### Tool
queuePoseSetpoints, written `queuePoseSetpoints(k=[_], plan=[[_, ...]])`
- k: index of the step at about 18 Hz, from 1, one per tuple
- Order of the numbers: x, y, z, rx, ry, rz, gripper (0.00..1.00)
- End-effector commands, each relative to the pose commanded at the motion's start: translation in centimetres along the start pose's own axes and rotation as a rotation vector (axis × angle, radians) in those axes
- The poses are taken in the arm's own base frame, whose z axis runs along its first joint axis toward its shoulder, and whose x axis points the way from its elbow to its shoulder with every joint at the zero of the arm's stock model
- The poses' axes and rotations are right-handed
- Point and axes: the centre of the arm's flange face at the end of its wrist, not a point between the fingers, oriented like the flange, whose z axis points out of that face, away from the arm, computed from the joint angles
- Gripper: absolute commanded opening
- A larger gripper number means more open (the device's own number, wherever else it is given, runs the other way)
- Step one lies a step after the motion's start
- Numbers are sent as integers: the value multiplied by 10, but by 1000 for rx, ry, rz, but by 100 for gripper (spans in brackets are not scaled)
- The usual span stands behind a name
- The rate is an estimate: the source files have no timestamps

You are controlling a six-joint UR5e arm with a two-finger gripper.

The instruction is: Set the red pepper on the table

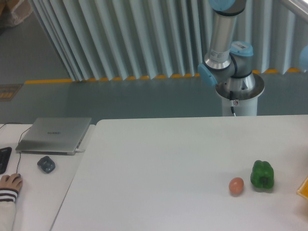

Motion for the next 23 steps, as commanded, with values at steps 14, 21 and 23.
queuePoseSetpoints(k=[14,21,23], plan=[[-69,46,27,-39,11,-56,100],[-62,51,35,-49,36,-61,100],[-56,56,47,-64,55,-54,100]])
